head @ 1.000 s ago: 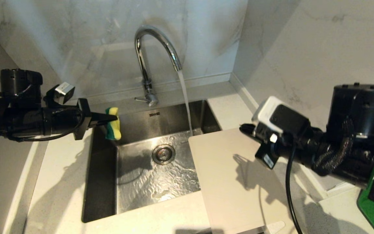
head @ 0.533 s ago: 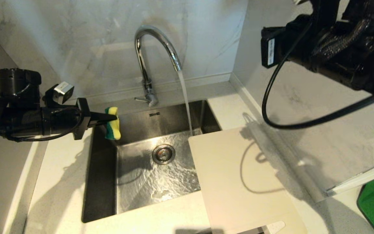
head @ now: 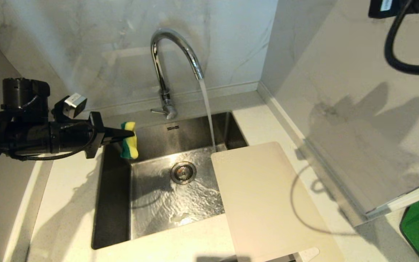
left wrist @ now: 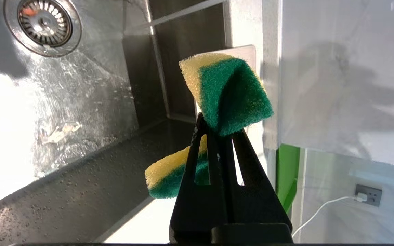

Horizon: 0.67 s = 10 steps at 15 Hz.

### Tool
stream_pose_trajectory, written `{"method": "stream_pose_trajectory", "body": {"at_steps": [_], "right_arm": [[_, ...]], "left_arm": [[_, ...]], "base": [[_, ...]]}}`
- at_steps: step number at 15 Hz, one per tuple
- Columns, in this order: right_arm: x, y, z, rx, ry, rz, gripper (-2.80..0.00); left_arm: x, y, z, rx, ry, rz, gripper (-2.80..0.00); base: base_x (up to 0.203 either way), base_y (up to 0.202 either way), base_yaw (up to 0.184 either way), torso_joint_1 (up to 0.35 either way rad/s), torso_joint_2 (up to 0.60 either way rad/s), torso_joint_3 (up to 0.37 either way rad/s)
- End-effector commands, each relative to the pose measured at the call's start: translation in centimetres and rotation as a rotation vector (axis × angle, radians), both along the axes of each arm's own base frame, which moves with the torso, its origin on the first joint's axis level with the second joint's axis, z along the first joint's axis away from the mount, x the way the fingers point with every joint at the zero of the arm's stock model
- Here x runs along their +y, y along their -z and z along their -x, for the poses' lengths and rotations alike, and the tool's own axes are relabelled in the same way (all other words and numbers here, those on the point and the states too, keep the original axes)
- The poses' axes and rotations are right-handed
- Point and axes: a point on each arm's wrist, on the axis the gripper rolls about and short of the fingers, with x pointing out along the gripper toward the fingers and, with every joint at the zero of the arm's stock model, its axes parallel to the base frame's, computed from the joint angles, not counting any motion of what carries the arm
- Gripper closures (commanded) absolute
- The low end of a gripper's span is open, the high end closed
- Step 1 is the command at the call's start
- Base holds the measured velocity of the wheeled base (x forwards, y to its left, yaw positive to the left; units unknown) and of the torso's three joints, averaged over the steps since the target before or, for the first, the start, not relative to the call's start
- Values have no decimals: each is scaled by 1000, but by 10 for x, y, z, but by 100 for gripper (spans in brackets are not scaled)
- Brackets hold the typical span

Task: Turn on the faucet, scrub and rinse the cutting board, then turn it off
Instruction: Put down the cleaning cloth

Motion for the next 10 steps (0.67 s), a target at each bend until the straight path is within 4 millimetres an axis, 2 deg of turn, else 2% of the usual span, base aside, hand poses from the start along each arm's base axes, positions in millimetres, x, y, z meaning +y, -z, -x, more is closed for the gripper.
{"method": "stream_pose_trajectory", "body": {"at_steps": [1, 5, 10], "right_arm": [[-21, -10, 57, -78, -9, -40, 0], [-49, 15, 111, -80, 56, -51, 0], [-66, 57, 147, -48, 150, -92, 0]], "left_arm": [[-1, 1, 0, 6, 4, 3, 0], [-2, 3, -1, 11, 6, 3, 0], [-6, 5, 1, 17, 20, 1, 0]], "base": [[0, 0, 0, 0, 0, 0], [0, 0, 0, 0, 0, 0], [0, 0, 0, 0, 0, 0]]}}
